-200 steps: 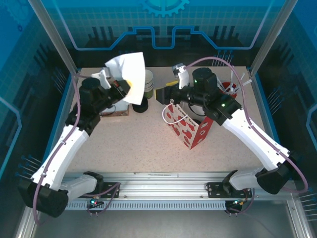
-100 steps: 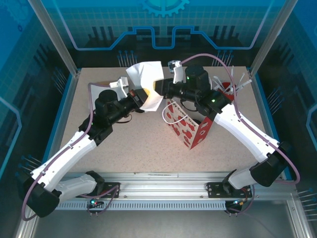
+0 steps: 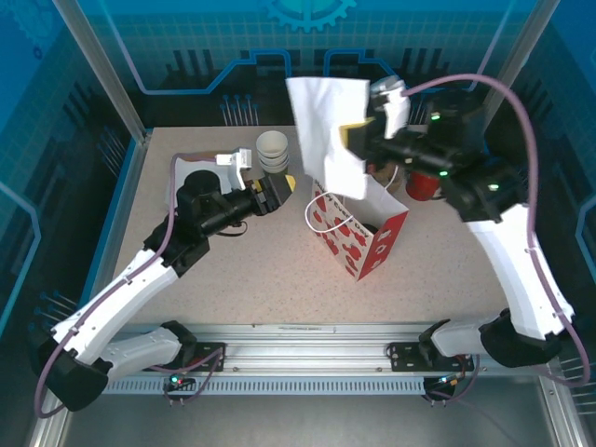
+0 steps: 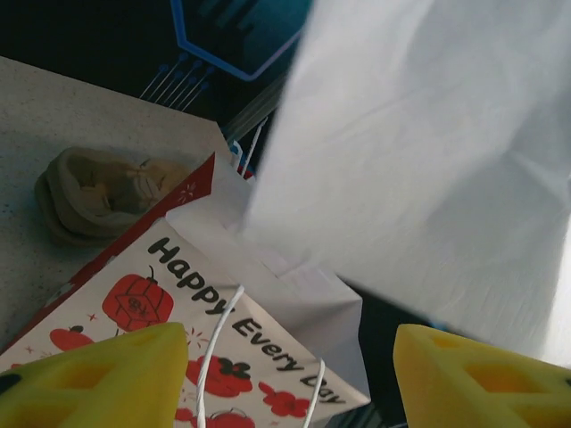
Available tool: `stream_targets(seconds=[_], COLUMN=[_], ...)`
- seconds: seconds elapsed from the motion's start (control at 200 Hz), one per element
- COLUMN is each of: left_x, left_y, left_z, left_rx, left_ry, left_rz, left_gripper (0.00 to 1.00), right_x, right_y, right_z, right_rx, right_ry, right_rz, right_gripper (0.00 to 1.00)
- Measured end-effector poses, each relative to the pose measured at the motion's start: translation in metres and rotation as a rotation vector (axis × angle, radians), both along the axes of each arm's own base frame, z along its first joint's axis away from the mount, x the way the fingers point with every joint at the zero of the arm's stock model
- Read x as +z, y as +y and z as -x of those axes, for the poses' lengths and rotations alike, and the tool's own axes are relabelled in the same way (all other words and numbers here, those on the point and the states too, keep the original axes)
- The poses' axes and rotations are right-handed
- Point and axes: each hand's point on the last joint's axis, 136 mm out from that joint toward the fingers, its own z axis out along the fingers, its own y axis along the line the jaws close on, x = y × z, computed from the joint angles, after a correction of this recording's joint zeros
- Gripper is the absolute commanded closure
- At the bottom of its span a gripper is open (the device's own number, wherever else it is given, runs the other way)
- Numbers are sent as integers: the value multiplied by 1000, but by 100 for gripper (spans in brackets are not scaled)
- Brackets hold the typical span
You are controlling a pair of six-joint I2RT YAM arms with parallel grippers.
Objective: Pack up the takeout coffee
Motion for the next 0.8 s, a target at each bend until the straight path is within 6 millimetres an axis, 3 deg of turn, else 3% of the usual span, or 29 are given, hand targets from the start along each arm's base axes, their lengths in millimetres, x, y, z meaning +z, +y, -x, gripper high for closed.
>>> stream_targets(seconds=[0.065,0.175,0.31,0.535,0.8], left_x=[6,16,15,4,1], left_y=[2,7,11,12,12], left_z=[7,16,22,24,24], left_rx=[-19,-32,-40,-48,-50], left_ry=[-22,-58,-74,-53,-48], left_rz=[-34,-78,-118,-158,-169], left_gripper=[34,33,33,33,33], right_x=[7,3,-24,-69,-94], right_y=[-21,-32,-37,-55,-74], right_z=[7,21,22,6,4], right_rx=[-17,13,30,-13,-59], right_ry=[-14,5,81,205,259], right_rz=[28,80,162,292,421], right_gripper=[100,100,100,100,100])
